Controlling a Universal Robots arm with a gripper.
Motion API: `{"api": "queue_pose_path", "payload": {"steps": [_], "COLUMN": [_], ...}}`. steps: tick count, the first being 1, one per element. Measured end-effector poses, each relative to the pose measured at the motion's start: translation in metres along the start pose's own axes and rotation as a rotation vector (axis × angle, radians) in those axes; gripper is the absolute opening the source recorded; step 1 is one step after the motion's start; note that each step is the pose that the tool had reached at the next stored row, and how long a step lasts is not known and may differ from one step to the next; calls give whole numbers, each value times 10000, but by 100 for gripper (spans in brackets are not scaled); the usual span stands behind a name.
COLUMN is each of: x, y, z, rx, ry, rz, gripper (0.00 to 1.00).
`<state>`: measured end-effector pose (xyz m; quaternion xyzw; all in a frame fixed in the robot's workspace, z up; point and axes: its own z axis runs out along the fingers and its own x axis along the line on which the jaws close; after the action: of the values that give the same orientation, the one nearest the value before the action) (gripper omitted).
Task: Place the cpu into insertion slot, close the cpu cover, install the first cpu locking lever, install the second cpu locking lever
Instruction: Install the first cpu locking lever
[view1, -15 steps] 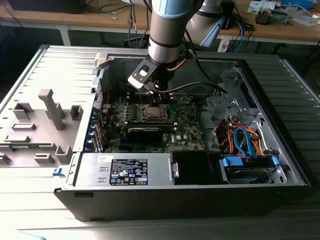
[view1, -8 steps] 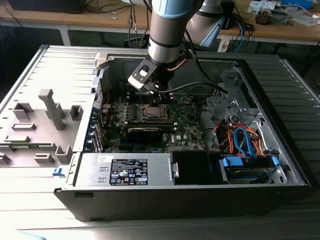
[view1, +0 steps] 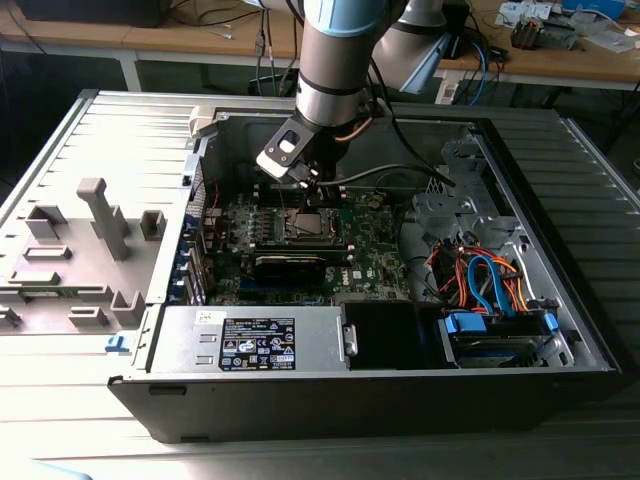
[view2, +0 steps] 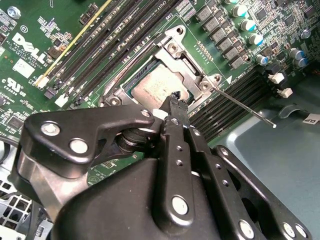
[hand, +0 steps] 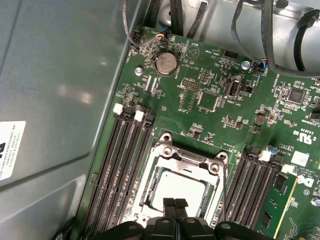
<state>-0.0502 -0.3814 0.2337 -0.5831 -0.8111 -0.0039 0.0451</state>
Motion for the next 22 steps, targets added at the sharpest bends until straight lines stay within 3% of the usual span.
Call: {"api": "queue_pose_path", "payload": {"steps": [22], "x": [0], "y": [0], "z": [0], "rx": [13], "ry": [-7], "rz": [-164], "gripper": [11]}}
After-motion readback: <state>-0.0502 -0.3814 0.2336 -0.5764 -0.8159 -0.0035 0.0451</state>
